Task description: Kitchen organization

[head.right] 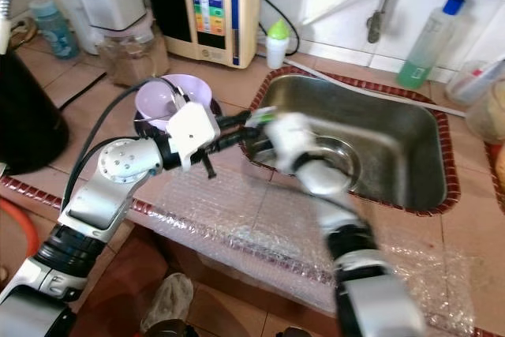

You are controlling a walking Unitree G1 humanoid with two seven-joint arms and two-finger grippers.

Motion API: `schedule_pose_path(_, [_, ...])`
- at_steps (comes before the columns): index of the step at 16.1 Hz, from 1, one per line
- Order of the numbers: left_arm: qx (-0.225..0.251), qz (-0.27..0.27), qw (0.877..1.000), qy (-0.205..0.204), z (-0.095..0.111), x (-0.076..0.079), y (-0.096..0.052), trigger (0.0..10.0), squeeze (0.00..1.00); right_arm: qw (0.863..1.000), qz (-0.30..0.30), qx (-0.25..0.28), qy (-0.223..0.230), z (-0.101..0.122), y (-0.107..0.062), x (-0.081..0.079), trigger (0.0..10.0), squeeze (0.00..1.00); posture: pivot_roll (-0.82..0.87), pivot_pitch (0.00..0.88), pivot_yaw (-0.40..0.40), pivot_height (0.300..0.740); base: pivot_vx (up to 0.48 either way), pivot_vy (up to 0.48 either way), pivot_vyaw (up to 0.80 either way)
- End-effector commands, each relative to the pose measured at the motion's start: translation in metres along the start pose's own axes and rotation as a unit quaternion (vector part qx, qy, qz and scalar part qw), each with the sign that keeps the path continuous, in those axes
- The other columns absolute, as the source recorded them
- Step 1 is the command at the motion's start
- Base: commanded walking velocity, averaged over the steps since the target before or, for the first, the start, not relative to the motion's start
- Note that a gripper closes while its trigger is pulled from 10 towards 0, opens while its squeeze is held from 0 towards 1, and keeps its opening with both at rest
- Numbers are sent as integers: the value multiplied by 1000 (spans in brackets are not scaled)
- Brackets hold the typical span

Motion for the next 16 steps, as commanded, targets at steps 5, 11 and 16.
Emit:
schedule_pose_path(5, [1,-1,1000,6,0,5,-2,10000,1000,994,-102,-42,-16,-9,-4,44,0,0,55,0,9,740,0,0,0])
schedule_pose_path(11, [-43,-22,999,-18,-23,25,-15,10000,1000,966,-174,-183,57,-60,-18,58,10000,1000,71,0,7,740,0,0,0])
schedule_pose_path(16, [-53,-6,997,-54,-35,23,-12,10000,1000,963,-184,-175,92,-59,-14,53,10000,1000,43,0,24,740,0,0,0])
Point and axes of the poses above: a point about 5 cm out from each wrist's last joint towards the gripper, its own y axis pointing out of the wrist towards the gripper, its own z axis along the axis of the wrist's last joint, x = y × z, the point moved 6 cm from there along y, pointing out of the wrist towards the gripper, and after that the axes turned 11 degrees about y, right-handed, at the moved point
